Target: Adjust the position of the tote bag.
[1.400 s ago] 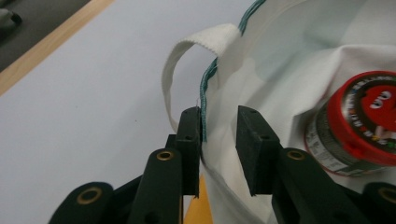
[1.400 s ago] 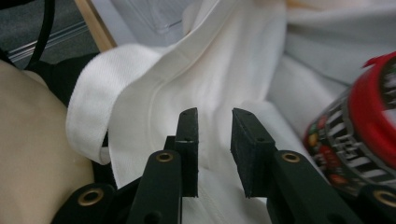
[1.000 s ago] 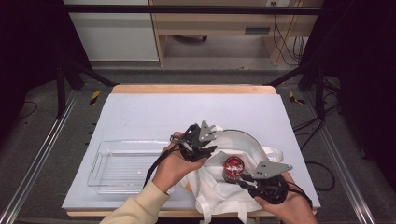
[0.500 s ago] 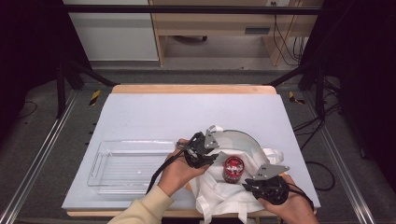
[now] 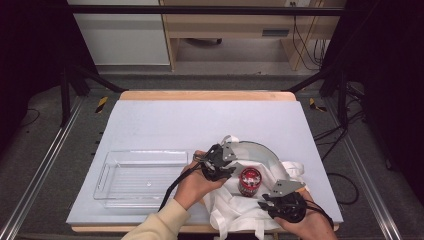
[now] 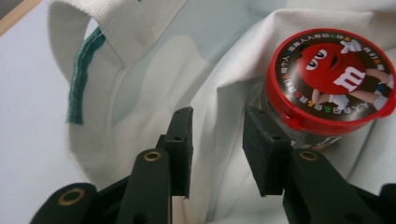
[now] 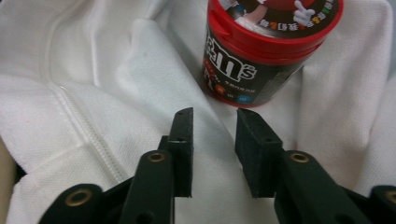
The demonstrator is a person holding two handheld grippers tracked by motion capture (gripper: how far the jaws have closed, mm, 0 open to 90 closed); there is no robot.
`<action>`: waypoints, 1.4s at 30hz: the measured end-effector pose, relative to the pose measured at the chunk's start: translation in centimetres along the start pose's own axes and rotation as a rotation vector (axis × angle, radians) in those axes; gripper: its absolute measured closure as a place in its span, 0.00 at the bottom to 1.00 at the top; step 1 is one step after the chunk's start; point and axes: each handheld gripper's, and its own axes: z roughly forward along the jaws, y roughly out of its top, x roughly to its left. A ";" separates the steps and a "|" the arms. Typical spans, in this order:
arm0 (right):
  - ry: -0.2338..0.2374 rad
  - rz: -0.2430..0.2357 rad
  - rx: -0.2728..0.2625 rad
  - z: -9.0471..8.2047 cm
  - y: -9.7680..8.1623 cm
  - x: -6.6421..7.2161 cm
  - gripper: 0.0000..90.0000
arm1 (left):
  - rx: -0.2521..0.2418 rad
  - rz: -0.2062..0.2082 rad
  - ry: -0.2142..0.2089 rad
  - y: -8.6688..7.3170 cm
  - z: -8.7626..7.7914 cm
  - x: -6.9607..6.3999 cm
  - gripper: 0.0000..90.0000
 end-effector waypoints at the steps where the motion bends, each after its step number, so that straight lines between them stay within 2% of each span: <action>1: -0.005 0.000 0.001 0.0 0.0 -0.1 0.72 | -0.003 0.001 0.002 0.0 0.1 0.0 0.70; 5: 0.000 0.018 -0.010 0.2 -0.2 -0.5 0.65 | -0.014 0.006 -0.011 0.0 0.2 -0.1 0.69; 9: 0.004 0.015 0.001 0.6 -0.3 -0.4 0.63 | -0.011 0.033 -0.007 0.1 0.5 -0.3 0.69; 14: 0.011 0.012 0.001 1.0 -0.1 -0.5 0.61 | -0.001 0.022 -0.001 -0.2 1.1 0.1 0.68; 19: 0.021 0.011 0.012 1.3 -0.1 -0.4 0.62 | 0.020 -0.002 -0.016 -0.6 1.9 0.8 0.64; 24: 0.027 0.018 0.018 1.7 0.0 -0.5 0.62 | 0.029 -0.009 -0.024 -0.4 2.6 0.8 0.64; 28: 0.038 0.023 0.024 2.0 0.0 -0.6 0.63 | 0.043 -0.012 -0.025 -0.3 3.1 0.8 0.68; 33: 0.063 0.031 0.028 2.2 -0.1 -0.7 0.69 | 0.059 -0.030 -0.011 -0.1 3.3 0.9 0.82; 37: 0.074 0.012 0.026 2.2 -0.1 -0.6 0.76 | 0.065 -0.045 -0.015 0.1 3.4 1.1 0.94; 42: 0.063 -0.014 0.034 2.1 -0.2 -0.5 0.91 | 0.068 -0.052 -0.006 0.2 3.4 1.1 0.98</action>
